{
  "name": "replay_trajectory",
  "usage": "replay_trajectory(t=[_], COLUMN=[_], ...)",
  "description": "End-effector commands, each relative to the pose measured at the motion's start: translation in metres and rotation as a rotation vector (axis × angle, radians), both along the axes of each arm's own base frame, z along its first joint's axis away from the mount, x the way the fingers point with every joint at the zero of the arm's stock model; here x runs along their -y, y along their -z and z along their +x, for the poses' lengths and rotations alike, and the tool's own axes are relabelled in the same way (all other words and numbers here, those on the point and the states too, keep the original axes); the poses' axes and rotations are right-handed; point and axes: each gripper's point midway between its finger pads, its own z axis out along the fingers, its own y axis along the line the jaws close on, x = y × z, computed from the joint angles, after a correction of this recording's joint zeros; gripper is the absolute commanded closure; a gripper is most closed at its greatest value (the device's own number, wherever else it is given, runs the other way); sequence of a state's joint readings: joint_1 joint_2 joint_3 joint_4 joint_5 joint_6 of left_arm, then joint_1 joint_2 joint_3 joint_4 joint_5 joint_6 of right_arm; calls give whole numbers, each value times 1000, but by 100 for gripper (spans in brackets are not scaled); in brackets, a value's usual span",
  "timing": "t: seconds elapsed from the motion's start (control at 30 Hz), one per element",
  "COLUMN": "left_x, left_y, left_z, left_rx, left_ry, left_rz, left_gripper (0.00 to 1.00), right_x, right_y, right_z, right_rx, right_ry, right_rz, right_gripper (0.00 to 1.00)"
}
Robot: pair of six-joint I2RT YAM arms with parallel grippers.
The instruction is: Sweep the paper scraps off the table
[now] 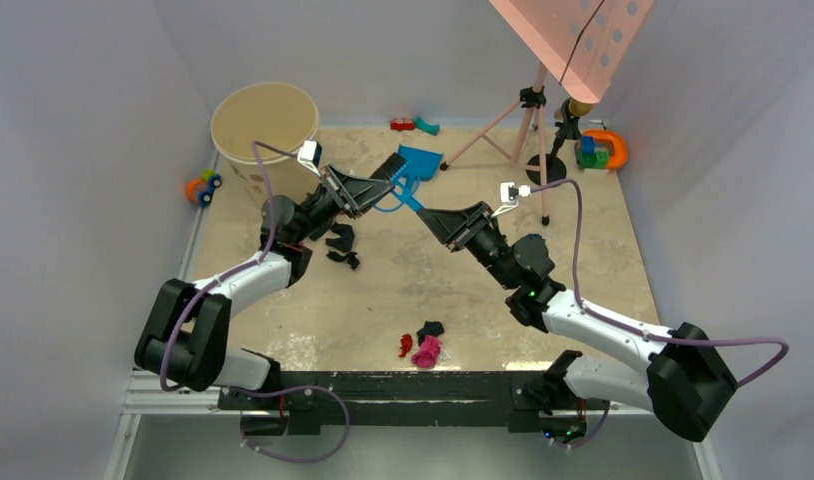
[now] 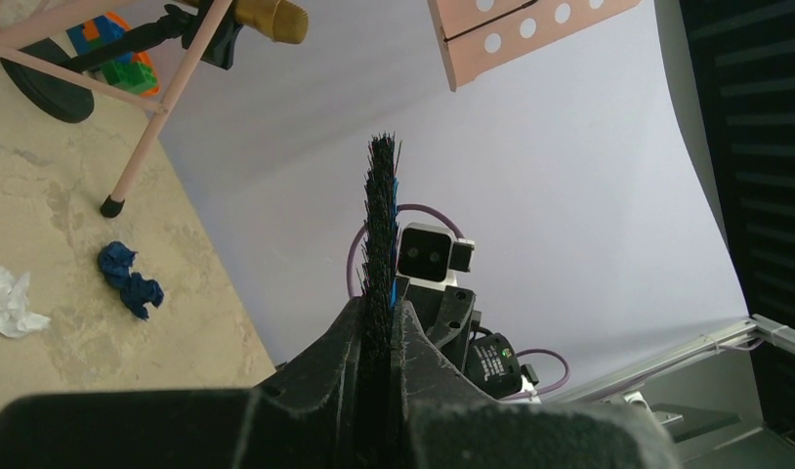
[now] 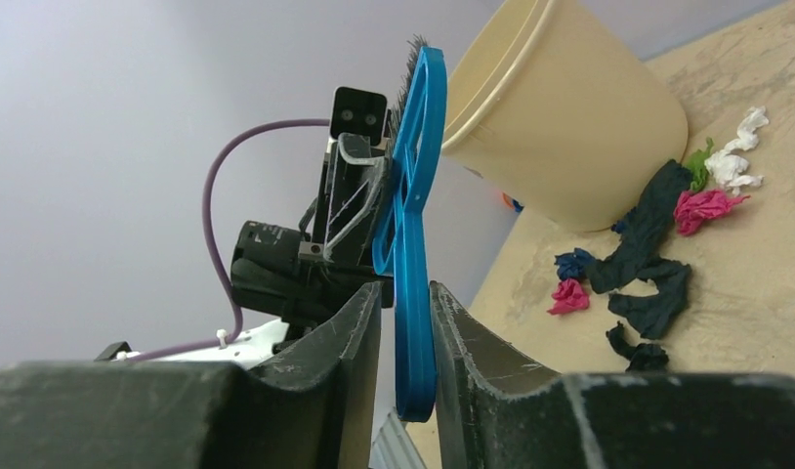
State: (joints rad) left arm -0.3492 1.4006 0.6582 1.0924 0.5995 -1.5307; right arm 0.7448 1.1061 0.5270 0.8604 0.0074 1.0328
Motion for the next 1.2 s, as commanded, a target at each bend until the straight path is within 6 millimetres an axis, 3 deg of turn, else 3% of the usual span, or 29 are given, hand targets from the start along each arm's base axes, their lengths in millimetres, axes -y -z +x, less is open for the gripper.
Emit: replay_trajectory(t=[0.0,0.07,0.13,0.2,0.23,0.27,0.3,0.33,0.37,0.57,0.67,0.8,0.9,0.97,1.03,1.1,1.17], left_x=[0,0,0,0,0,-1,-4,-9,-15,-48,-68,-95,-107,-103,-82,-63,-43], left_y=[-22,-22,-22,-23,-23,-22,-18,-18,-13,13,23,20,24,22,15,37,27], left_z=[-10,-10,-10,-11,-10,-10,-7,-7,-5,12,25,41,51,62,72,69,72], left_rx=[104,102,98,104,105,107,94,102,97,-11,-81,-165,-209,-171,-62,-123,-50], left_ry=[21,21,21,26,27,26,16,-6,-35,-179,-276,-402,-471,-478,-399,-330,-367], left_rz=[-43,-42,-39,-35,-25,-11,12,33,59,309,464,585,583,545,592,823,992], left_gripper=[100,100,100,100,87,62,29,5,1,0,0,0,0,0,0,0,0], right_x=[2,2,0,0,2,5,9,14,19,63,109,160,177,179,181,183,185], right_y=[-38,-38,-36,-38,-40,-39,-42,-41,-39,-10,9,33,39,42,45,51,57], right_z=[-4,-4,-2,-3,-4,-5,-7,-8,-8,-6,-1,-9,-18,-24,-28,-30,-31], right_rx=[70,66,48,47,53,56,67,70,66,-21,-121,-224,-211,-170,-162,-172,-188], right_ry=[-9,-9,-11,-10,-7,0,8,26,47,243,438,621,650,625,611,606,601], right_rz=[78,75,66,65,70,74,78,66,45,-193,-330,-468,-544,-596,-628,-670,-709], right_gripper=[74,80,100,100,100,100,100,100,100,100,100,100,100,100,100,100,100])
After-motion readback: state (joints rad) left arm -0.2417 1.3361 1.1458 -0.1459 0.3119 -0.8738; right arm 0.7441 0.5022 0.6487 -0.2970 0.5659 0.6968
